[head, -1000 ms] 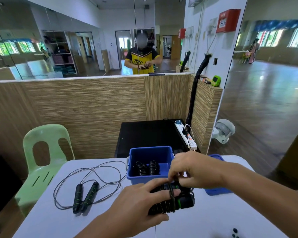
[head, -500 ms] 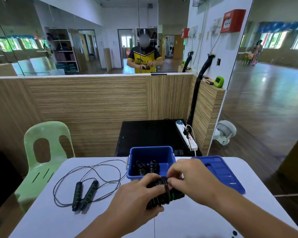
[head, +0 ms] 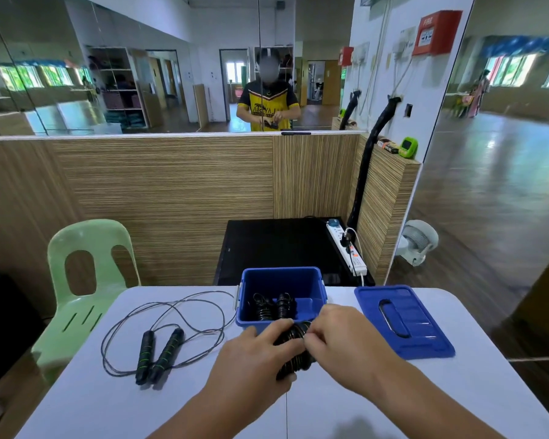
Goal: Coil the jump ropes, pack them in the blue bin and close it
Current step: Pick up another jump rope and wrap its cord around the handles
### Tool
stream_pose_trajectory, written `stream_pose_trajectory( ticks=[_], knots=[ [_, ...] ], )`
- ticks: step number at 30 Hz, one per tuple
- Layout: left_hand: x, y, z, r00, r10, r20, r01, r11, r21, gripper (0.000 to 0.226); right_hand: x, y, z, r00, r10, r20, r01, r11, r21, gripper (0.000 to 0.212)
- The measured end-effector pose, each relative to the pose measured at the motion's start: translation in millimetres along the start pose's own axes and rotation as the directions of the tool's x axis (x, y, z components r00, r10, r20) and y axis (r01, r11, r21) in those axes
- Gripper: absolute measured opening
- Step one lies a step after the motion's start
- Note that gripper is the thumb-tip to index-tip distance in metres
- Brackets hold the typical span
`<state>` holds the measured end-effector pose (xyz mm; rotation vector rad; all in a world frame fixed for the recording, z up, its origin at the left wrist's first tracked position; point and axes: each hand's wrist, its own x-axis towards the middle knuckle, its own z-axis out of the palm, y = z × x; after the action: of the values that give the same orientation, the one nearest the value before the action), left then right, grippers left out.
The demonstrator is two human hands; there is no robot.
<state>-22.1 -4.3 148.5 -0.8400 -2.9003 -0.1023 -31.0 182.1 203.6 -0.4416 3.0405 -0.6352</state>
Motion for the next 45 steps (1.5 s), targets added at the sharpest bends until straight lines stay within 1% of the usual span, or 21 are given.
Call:
stream_pose_trajectory(
  ticks=[4,11,15,18,20,22,27,30,32,33,36,37,40,42,45],
  knots=[
    [3,0,2,1.0,0.003,0.002,-0.003,1.0,0.006,0.077,7,-6,-1,0.995,0.088,0.055,-0.087,0.996,-0.007,0.036],
    [5,-1,7,1.0,-0.018,-0.001,0.018,1.0,0.003,0.062,21,-12,-6,0.975,0.174,0.141,-0.179,0.984,0.022,0.038],
    [4,-1,6,0.999,-0.018,-0.037,0.017,1.0,-0.018,0.064,24,-13,-1,0.973,0.185,0.141,-0.192,0.981,0.039,0.036],
    [3,-1,5,0.998,-0.029,-0.048,0.028,0.999,-0.036,0.07,22,-10,4,0.979,0.174,0.109,-0.181,0.982,0.055,0.035],
    [2,-2,5,0.997,-0.042,-0.057,0.04,0.998,-0.048,0.071,21,-6,6,0.98,0.171,0.098,-0.181,0.978,0.102,0.034],
    [1,-2,4,0.996,-0.057,-0.063,0.053,0.997,-0.064,0.071,20,-2,8,0.979,0.179,0.101,-0.196,0.963,0.187,0.033],
    [0,-2,0,0.992,-0.088,-0.091,0.081,0.993,-0.086,0.07,15,7,10,0.966,0.233,0.114,-0.26,0.884,0.388,0.033],
    [-1,2,1,0.984,-0.146,-0.097,0.134,0.984,-0.119,0.073,12,8,14,0.96,0.256,0.112,-0.277,0.829,0.486,0.032],
    [0,7,0,0.977,-0.2,-0.079,0.185,0.969,-0.164,0.073,10,7,19,0.957,0.271,0.099,-0.282,0.808,0.517,0.032],
    [0,10,1,0.974,-0.216,-0.068,0.201,0.963,-0.178,0.071,9,6,21,0.955,0.281,0.091,-0.286,0.805,0.52,0.032],
    [-3,19,3,0.963,-0.247,-0.111,0.216,0.948,-0.233,0.066,6,5,26,0.951,0.302,0.067,-0.29,0.794,0.535,0.031],
    [-3,21,3,0.959,-0.255,-0.122,0.217,0.94,-0.263,0.061,5,5,27,0.95,0.305,0.066,-0.291,0.792,0.537,0.031],
    [-4,22,2,0.951,-0.269,-0.155,0.2,0.913,-0.356,0.034,4,7,30,0.947,0.309,0.088,-0.308,0.795,0.523,0.032],
    [-2,22,2,0.953,-0.254,-0.164,0.194,0.931,-0.31,0.023,4,8,30,0.95,0.295,0.102,-0.305,0.809,0.502,0.033],
    [4,21,-2,0.956,-0.268,-0.122,0.228,0.936,-0.268,0.017,5,7,29,0.959,0.26,0.117,-0.285,0.853,0.437,0.036]
  ],
)
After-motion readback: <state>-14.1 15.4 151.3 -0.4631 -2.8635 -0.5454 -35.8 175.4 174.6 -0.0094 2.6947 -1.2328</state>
